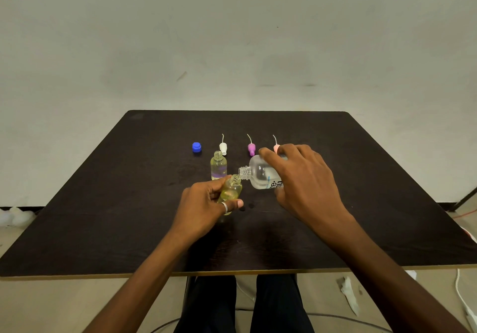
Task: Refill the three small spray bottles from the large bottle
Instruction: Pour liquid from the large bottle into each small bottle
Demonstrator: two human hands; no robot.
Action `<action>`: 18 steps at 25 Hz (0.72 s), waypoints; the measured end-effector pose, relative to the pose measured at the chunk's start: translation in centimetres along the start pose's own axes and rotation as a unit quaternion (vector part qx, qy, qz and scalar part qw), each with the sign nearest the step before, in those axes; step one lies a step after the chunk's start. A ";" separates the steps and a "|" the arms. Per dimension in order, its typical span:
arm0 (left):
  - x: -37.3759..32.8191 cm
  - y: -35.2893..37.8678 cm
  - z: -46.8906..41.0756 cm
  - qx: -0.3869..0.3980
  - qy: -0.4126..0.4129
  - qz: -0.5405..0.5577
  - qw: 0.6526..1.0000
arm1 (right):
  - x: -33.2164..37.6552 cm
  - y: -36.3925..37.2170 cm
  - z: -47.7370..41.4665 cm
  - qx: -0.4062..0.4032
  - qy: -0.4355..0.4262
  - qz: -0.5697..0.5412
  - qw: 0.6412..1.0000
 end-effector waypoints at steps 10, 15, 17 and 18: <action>0.0 0.0 0.1 0.008 -0.004 0.007 1.000 | 0.1 0.0 0.0 0.004 -0.002 0.004 1.000; 0.0 -0.1 0.1 0.001 0.001 0.013 1.000 | 0.1 -0.2 0.0 0.001 -0.002 0.002 1.000; -0.1 -0.1 0.1 -0.001 0.002 0.019 1.000 | 0.1 -0.2 0.0 0.000 -0.001 0.000 1.000; -0.1 0.0 0.1 0.000 0.002 0.020 1.000 | 0.1 -0.2 0.0 -0.001 -0.001 -0.001 1.000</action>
Point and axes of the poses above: each hand's wrist, its own z-axis away from the middle knuckle, its own y-axis out of the palm, x = y × z, the point moved 7 cm from there along -z, towards the middle knuckle, and after that the axes turned 10 degrees about z, right-handed, at the moved point
